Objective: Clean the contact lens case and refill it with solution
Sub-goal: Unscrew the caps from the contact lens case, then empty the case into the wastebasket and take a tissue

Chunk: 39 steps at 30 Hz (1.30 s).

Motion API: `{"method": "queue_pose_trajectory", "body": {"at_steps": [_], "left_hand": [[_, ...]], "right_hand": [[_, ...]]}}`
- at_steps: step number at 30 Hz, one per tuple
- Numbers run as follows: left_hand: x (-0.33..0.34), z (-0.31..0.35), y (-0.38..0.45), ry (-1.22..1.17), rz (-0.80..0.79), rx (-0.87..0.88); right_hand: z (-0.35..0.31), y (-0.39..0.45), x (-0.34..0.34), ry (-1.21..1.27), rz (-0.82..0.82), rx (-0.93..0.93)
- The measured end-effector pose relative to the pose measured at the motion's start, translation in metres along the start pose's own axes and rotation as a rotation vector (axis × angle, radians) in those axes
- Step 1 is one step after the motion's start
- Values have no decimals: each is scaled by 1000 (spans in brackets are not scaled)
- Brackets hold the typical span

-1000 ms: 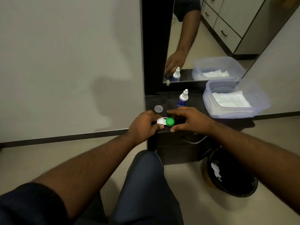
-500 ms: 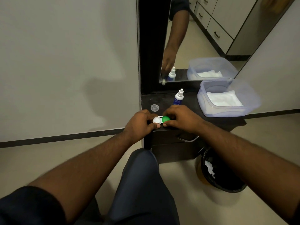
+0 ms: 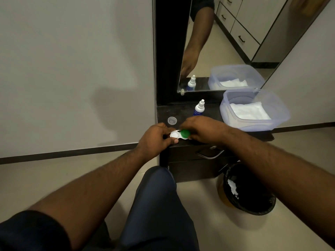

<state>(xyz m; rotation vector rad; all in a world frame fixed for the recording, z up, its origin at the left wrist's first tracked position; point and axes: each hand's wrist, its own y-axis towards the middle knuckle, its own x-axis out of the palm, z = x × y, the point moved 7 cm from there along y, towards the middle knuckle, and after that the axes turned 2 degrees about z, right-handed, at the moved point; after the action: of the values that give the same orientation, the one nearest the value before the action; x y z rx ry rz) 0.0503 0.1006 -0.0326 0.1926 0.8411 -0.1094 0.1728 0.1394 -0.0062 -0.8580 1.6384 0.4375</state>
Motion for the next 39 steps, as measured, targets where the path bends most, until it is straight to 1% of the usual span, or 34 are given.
{"method": "queue_pose_trajectory", "body": {"at_steps": [2,6,9,12,14,18,21,27,29,34,36,39], "left_hand": [[1,-1,0,0,3,2],[2,-3,0,-5,13,11],[3,-4,0,-11,13,5],[3,-4,0,-4,16,3],[2,-3,-1,-9,22,5],[2,-2,-1,-18,24,16],[2,-1,-2,-13,24,12],[1,0,-2,29,15,-6],[1,3,-1,67,-2,-9],[-1,5,2,57,-10,-54],[0,9,1,61,15,-45],[1,23,-2,13,51,-3]], "right_hand": [[2,-5,-10,100,77,18],[29,-21,-13,586,376,222],[46,-23,3,817,545,373],[46,-19,16,978,645,417],[47,-18,22,990,670,426],[49,-12,22,797,623,436],[49,-6,21,708,588,421],[48,-6,22,722,561,412],[44,-13,20,722,595,401],[31,-52,24,608,864,350],[30,-67,33,670,893,363],[32,-81,47,891,867,401]]}}
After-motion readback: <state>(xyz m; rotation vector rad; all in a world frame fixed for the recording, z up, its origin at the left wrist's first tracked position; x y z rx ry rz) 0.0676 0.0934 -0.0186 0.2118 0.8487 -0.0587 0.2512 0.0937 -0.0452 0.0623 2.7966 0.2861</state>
